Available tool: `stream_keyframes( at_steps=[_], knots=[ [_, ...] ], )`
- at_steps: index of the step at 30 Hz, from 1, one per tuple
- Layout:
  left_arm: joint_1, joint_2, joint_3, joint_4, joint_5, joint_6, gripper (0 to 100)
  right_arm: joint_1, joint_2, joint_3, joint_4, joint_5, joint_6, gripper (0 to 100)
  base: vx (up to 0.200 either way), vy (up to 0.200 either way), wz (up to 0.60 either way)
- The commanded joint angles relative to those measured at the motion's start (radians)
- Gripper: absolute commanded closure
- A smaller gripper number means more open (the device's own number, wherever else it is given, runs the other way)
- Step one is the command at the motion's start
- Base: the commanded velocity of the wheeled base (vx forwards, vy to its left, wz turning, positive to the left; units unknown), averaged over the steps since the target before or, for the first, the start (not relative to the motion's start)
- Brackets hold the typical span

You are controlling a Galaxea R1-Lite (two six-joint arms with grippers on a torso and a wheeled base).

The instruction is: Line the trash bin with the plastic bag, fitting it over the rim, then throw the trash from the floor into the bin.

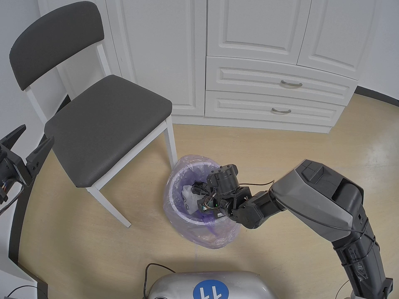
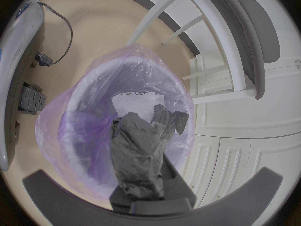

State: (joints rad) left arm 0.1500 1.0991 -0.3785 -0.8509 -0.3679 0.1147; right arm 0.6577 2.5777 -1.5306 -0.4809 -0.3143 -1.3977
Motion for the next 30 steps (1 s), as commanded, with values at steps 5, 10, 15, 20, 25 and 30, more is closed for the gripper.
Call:
stream_keyframes(
  at_steps=[5, 10, 15, 20, 25, 30],
  knots=[
    [0.000, 0.001, -0.003, -0.001, 0.000, 0.000, 0, 0.002, 0.007, -0.023, 0.004, 0.000, -0.009, 100, 0.000, 0.000, 0.00],
    [0.002, -0.001, 0.000, -0.016, 0.001, -0.001, 0, 0.002, -0.080, 0.052, 0.007, -0.002, -0.017, 100, 0.000, 0.000, 0.00],
    [0.002, -0.001, 0.003, -0.033, 0.001, -0.001, 0, -0.003, -0.157, 0.165, 0.005, -0.011, -0.021, 100, 0.000, 0.000, 0.00],
    [0.002, -0.001, 0.004, -0.034, 0.001, -0.001, 0, -0.006, -0.162, 0.190, -0.004, -0.046, -0.021, 100, 0.000, 0.000, 0.00],
    [0.002, 0.002, 0.004, -0.033, 0.001, -0.001, 0, -0.009, -0.091, 0.133, -0.005, -0.075, -0.023, 100, 0.000, 0.000, 0.00],
    [0.002, 0.016, 0.004, -0.034, 0.001, 0.000, 0, -0.009, -0.022, 0.069, -0.007, -0.075, -0.029, 100, 0.000, 0.000, 0.00]
  ],
)
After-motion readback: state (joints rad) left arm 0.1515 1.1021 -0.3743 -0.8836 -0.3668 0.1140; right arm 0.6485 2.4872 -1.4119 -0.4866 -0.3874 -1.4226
